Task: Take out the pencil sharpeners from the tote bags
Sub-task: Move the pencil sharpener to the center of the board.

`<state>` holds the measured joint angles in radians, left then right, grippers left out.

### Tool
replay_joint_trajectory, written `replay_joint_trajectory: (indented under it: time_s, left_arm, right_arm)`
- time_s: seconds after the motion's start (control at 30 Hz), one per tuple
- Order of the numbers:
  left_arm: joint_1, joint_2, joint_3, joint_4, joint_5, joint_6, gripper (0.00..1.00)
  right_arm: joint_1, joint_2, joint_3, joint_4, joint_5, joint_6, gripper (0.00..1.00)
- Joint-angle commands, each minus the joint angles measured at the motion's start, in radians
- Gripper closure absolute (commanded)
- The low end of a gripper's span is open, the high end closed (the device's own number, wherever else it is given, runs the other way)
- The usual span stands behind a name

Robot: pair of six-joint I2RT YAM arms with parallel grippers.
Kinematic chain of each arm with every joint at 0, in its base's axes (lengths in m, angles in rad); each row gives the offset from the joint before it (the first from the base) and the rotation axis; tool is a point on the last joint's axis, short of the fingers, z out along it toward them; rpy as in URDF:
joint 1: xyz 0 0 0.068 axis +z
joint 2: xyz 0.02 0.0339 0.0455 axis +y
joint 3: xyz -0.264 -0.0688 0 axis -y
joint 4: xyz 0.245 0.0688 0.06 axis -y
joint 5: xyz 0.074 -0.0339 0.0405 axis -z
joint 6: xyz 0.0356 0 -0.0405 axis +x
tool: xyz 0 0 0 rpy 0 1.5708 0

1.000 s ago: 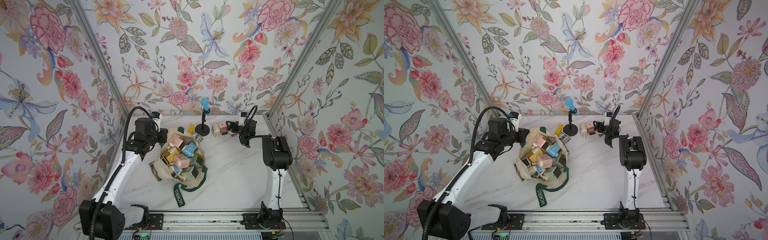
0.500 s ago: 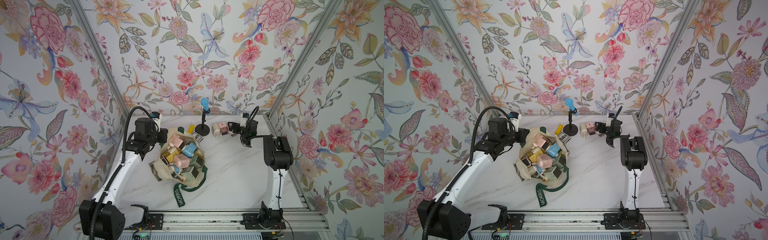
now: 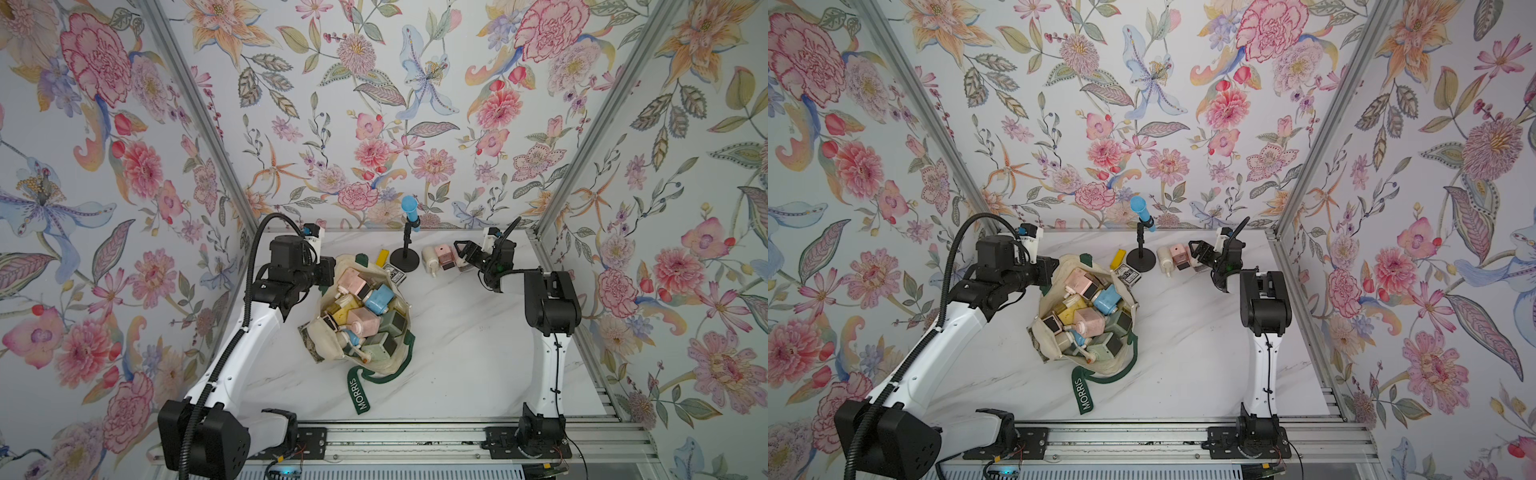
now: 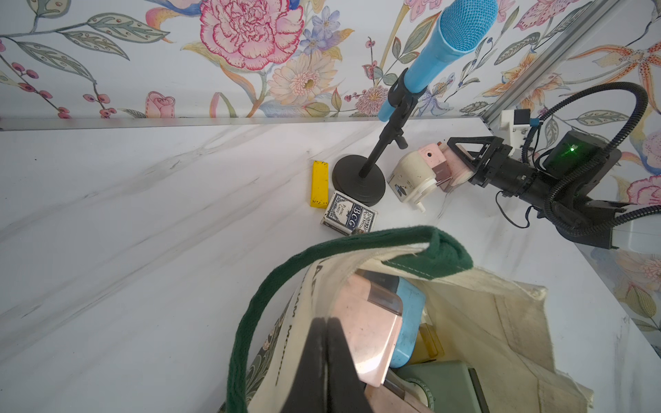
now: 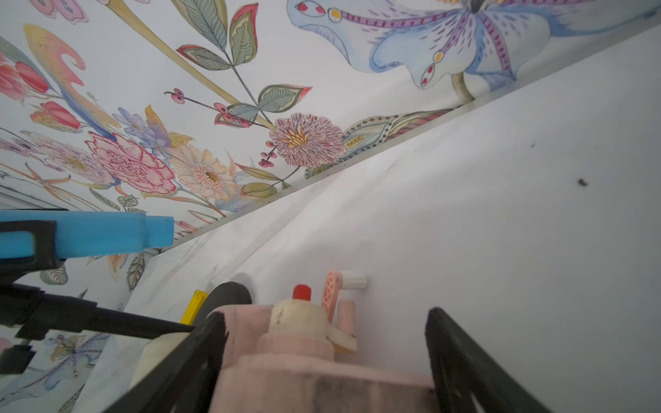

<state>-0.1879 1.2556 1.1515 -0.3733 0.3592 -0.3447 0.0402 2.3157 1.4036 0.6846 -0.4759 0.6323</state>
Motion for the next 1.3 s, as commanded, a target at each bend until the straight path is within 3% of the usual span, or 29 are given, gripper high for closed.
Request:
replay_joint_trajectory:
  time_s: [0.0,0.27,0.37,0.67,1.03,1.27]
  left_arm:
    - [0.011,-0.022,0.010,0.002,-0.018,0.001,1.00]
    - [0.009,-0.023,0.010,0.003,-0.017,0.001,1.00]
    - [0.008,-0.024,0.010,0.004,-0.017,0.001,1.00]
    - [0.009,-0.025,0.011,0.003,-0.018,0.003,1.00]
    - [0.012,-0.024,0.011,0.003,-0.018,0.001,1.00]
    - [0.016,-0.014,0.012,0.007,-0.013,0.000,1.00]
  right_arm:
    - [0.020,0.051,0.028,-0.042,-0.056,0.108,0.14]
    - [-0.003,0.076,0.007,0.040,-0.089,0.243,0.10]
    - [-0.018,0.058,-0.018,0.047,-0.071,0.244,0.00]
    - [-0.051,-0.023,-0.083,0.024,-0.027,0.195,0.00]
    - [-0.025,-0.291,-0.222,-0.052,0.115,0.067,0.00]
    - [0.083,-0.549,-0.344,-0.146,0.263,-0.026,0.02]
